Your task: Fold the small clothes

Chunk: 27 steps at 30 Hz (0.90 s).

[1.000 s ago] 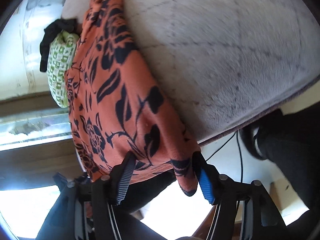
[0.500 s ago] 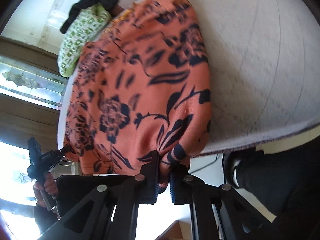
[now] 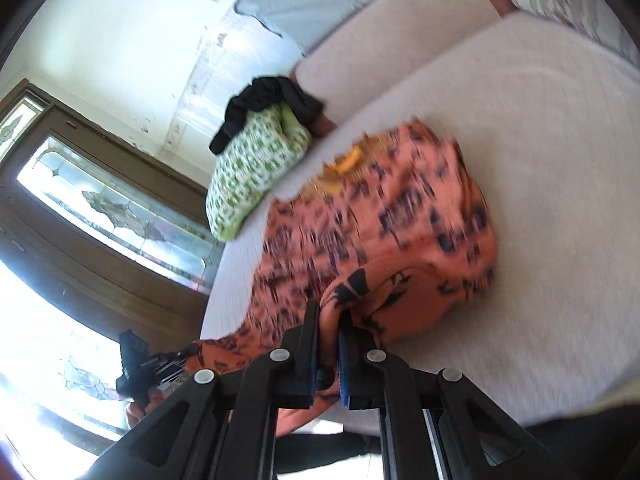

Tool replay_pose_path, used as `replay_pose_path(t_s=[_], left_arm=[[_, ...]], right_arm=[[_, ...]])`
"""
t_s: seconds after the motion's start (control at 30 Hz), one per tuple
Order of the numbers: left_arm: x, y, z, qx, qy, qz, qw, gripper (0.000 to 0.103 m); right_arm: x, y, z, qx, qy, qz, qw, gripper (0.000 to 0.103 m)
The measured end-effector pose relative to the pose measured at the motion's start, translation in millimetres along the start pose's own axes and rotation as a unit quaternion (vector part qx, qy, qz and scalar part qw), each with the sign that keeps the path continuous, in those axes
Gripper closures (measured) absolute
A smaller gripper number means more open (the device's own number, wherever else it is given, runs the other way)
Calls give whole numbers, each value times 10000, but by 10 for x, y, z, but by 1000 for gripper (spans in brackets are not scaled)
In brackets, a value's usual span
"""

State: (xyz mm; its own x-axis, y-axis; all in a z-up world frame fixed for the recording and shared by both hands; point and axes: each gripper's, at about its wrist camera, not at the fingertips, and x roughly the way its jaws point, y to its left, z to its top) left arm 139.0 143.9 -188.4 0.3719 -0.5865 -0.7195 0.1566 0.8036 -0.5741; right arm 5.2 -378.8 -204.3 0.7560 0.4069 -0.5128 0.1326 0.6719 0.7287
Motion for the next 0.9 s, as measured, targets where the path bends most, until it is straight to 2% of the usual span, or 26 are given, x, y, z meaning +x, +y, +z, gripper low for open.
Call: replay_pose_path(t_s=[0.17,0.3,0.43,0.5,0.53,0.6,0.67,0.7,0.73,0.77,0.8,0.87,0.9], left_arm=[[325,-183,673,-33,-70,71,9999,95],[780,-235,1269,-198,-187,163,9995,95],[1275,-216,1800,-414,-473,149,9979,95],[1518,-199,1960,-469,-625,208,9967,95],[1608,-184,1989,-481,-691,306,9960,95],[1765,-122,2004,-603,-800,451,9940,94],[1772,-21,1921,-860,-1003,225,9910,93],[1727,21,1835,-1012,-1170,156,9878,89],[1671,40,1737,-1106,-1303,153,9852,77],[1612,45,1648,-1136,-1374,178,9838,69],[1572,17,1544,-1139,-1408,277,9831,55],[1527,-81,1341,-1141,-1325,667,9823,52],[1516,-137,1251,-1130,-1250,746,9829,52]], right_arm=[[286,-1,674,108,-347,-137,9992,95],[559,-207,1208,363,-653,-415,9963,95],[932,-742,1642,1111,-1090,-806,9845,95],[1106,-1013,1739,1490,-1179,-764,9788,93],[1229,-1195,1743,1776,-1175,-663,9748,93],[1387,-1421,1705,2145,-1049,-647,9689,85],[1470,-1542,1730,2398,-861,-573,9653,64],[1452,-1548,1756,2388,-882,-511,9657,60],[1340,-1524,1773,2287,-1124,-422,9661,40],[1229,-1503,1777,2232,-1396,-416,9638,27],[1100,-1478,1772,2207,-1662,-436,9601,25],[914,-1440,1769,2128,-1863,-442,9582,24],[871,-1382,1768,1979,-1797,-418,9627,25]])
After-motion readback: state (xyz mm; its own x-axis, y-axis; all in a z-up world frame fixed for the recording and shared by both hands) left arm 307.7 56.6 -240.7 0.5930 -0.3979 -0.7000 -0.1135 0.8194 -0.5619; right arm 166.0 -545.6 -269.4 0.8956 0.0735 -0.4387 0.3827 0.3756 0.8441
